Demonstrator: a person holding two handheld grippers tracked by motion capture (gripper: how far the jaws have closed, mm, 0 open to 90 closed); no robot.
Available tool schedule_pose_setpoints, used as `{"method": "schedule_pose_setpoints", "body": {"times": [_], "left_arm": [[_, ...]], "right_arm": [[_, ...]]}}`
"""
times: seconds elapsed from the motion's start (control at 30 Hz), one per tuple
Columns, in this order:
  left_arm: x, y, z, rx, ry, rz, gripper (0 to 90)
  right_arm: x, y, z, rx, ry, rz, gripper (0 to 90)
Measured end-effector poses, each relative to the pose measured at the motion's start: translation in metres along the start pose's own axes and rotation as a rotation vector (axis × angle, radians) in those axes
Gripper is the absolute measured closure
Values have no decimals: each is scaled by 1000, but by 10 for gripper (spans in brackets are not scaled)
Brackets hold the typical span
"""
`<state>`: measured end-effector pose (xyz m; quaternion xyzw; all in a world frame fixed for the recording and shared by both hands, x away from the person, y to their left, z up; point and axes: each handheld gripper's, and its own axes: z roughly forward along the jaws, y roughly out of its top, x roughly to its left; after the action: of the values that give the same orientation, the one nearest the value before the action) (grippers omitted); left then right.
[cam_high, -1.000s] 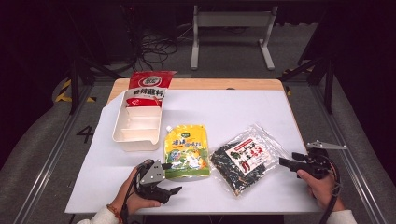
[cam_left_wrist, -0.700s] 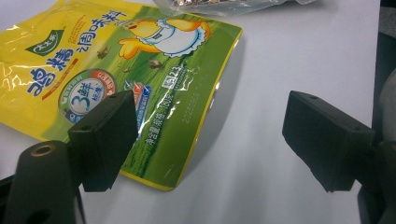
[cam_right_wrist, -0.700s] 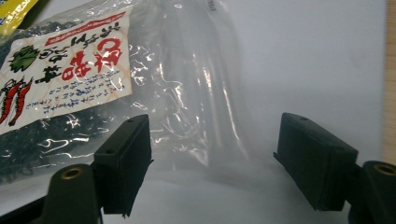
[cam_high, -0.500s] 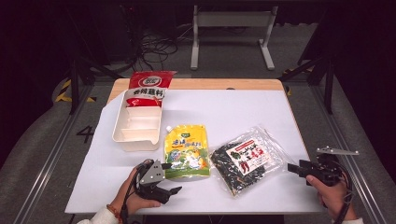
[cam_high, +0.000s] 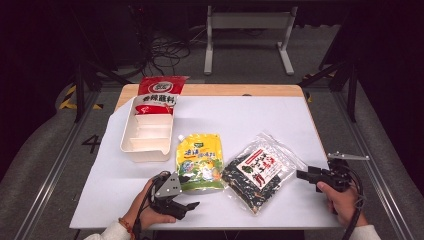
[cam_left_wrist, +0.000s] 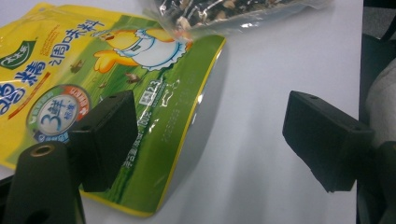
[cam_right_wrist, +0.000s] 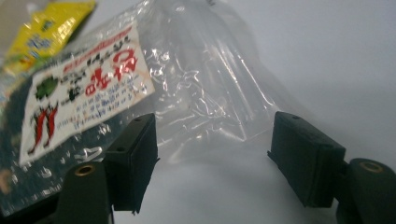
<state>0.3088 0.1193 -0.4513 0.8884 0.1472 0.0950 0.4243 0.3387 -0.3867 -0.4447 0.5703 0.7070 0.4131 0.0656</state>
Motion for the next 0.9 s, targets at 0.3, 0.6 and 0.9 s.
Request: {"method": "schedule_pose_setpoints", "body": {"times": [0.3, 0.6, 0.9], "left_arm": [[4, 19, 22, 4, -87, -82, 178], [9, 46, 44, 16, -157, -127, 141], [24, 68, 82, 88, -188, -224, 90]], "right_arm": [[13, 29, 45, -23, 51, -23, 256], [26, 23, 46, 30, 116, -40, 263], [36, 21, 49, 54, 75, -164, 294]]}}
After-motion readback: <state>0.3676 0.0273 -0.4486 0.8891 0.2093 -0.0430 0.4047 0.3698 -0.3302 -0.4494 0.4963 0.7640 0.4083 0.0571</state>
